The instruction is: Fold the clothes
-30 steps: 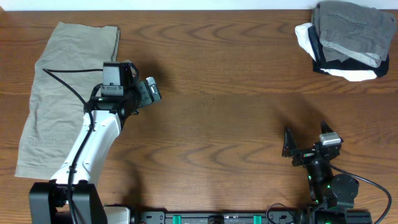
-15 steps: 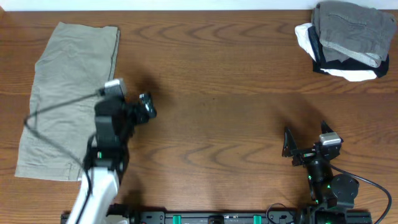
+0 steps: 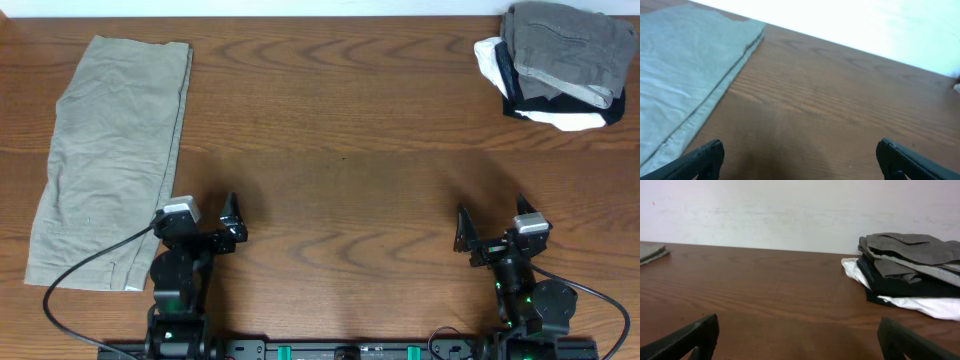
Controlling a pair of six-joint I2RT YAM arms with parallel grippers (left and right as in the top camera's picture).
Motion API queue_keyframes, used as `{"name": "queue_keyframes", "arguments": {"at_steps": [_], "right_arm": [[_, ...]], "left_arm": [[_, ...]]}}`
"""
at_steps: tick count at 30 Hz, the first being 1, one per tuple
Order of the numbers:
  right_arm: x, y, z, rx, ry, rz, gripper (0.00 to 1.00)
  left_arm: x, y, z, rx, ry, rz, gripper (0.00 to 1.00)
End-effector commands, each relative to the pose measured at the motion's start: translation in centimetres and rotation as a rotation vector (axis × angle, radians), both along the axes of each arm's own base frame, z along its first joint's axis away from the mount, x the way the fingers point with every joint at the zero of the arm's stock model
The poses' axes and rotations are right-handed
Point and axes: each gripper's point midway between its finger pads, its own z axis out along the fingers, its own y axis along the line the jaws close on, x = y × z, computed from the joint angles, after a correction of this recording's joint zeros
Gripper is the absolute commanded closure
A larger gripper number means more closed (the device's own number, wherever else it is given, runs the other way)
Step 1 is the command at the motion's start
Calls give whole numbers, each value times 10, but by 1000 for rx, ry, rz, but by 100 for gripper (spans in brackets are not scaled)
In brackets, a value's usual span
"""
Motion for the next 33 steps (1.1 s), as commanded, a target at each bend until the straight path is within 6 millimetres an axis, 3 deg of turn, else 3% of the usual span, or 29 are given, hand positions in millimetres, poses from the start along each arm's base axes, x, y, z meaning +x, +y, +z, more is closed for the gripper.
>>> {"name": "queue_keyframes", "arguments": {"at_steps": [1,11,16,24,33], "right_arm": [[0,0,0,6,0,-4,1],[0,0,0,6,0,-4,1],[0,0,0,6,0,-4,1],[0,0,0,6,0,-4,1],[0,0,0,6,0,-4,1]], "left_arm": [[-2,7,7,20,-33,23,2],[-13,11,9,21,-45,41,2],[-21,11,-3,21,2,39,2],[-22,11,20,40,-98,40,2],[-22,11,19,40,-95,40,2]]}}
